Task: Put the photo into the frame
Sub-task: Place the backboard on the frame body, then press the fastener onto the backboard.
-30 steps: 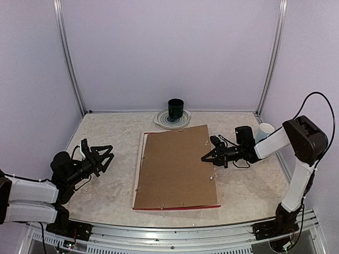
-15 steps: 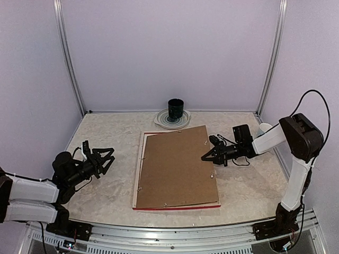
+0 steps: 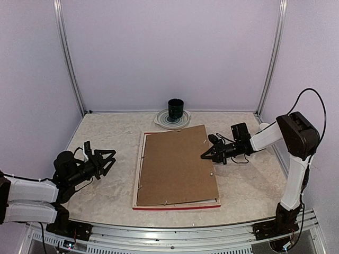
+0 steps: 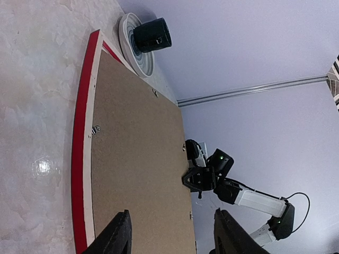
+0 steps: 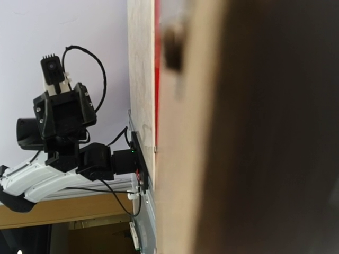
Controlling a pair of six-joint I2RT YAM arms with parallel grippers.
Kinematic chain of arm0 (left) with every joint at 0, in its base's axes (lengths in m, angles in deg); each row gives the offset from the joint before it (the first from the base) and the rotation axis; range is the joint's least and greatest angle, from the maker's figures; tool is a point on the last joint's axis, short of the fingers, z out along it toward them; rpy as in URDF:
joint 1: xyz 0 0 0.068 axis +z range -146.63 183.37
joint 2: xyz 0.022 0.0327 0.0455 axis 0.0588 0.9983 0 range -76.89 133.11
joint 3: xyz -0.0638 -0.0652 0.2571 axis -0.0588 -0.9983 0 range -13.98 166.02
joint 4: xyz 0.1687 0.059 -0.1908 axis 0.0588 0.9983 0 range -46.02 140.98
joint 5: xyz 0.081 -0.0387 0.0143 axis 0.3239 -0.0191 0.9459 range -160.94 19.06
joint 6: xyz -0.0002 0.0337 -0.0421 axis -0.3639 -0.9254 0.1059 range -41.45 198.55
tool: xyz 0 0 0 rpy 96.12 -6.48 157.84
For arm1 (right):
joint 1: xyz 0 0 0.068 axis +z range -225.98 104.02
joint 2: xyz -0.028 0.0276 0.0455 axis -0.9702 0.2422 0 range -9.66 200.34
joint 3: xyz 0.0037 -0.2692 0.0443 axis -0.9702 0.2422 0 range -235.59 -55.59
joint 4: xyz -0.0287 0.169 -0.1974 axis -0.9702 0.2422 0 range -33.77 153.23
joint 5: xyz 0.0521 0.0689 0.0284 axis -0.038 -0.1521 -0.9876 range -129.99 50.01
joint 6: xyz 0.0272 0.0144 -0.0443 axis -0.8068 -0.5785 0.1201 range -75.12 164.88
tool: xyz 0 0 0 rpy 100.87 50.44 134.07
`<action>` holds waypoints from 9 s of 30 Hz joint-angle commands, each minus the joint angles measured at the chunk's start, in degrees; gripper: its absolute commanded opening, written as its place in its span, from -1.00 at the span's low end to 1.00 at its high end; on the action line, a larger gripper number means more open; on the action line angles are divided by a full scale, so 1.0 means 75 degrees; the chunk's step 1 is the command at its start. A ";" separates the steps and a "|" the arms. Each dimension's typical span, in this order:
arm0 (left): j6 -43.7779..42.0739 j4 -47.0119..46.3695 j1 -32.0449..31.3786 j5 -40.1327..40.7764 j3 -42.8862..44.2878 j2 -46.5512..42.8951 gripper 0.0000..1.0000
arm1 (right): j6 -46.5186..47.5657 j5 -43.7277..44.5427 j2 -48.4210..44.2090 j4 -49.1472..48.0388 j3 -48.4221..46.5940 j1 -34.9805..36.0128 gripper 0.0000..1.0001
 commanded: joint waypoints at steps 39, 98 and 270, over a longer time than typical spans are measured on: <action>-0.1769 0.2904 -0.0881 0.0969 0.1462 -0.0067 0.11 | 0.2392 0.3784 -0.0956 0.3870 -0.1079 0.0149 0.27; -0.5208 1.0376 -0.4506 0.3447 0.7203 0.5082 0.49 | 0.2868 0.8578 -0.2583 0.4905 -0.0540 0.1953 0.48; -0.7450 1.0706 -0.2104 0.1466 1.0273 0.7433 0.61 | 0.3257 0.8614 -0.2525 0.4952 -0.0518 0.2636 0.56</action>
